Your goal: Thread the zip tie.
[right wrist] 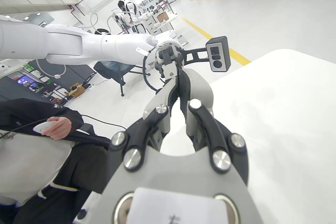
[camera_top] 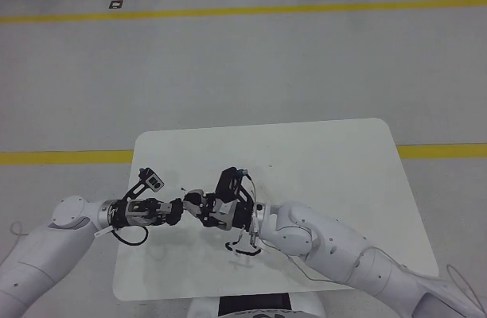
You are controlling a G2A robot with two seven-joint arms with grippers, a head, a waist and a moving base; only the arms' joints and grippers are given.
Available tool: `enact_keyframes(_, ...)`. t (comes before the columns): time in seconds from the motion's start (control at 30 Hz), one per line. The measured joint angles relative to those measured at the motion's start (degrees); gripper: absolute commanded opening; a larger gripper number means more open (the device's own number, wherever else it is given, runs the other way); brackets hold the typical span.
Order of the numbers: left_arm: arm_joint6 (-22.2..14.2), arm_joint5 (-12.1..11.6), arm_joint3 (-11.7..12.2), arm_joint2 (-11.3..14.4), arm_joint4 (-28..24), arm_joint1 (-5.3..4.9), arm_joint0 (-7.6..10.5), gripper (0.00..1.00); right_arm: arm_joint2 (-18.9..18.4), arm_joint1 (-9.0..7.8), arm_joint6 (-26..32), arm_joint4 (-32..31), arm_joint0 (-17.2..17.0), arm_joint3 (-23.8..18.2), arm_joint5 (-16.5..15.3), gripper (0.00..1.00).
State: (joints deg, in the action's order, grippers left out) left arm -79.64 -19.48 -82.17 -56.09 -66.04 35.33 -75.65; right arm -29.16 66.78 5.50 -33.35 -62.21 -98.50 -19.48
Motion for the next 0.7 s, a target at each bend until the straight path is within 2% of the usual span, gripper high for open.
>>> enact_keyframes(0.3, 0.00, 0.00, 0.00, 0.00, 0.00, 0.00, 0.00, 0.00, -2.15, -1.00, -0.35, -2.19, -2.13, -1.15, 0.00, 1.00)
enact_keyframes(0.43, 0.00, 0.00, 0.00, 0.00, 0.00, 0.00, 0.00, 0.00, -4.02, -2.10, -0.19, -6.78, -3.88, -3.41, 0.00, 1.00)
enact_keyframes(0.7, 0.00, 0.00, 0.00, 0.00, 0.00, 0.00, 0.00, 0.00, -4.05, -2.12, -0.20, -6.77, -3.90, -3.47, 0.00, 1.00)
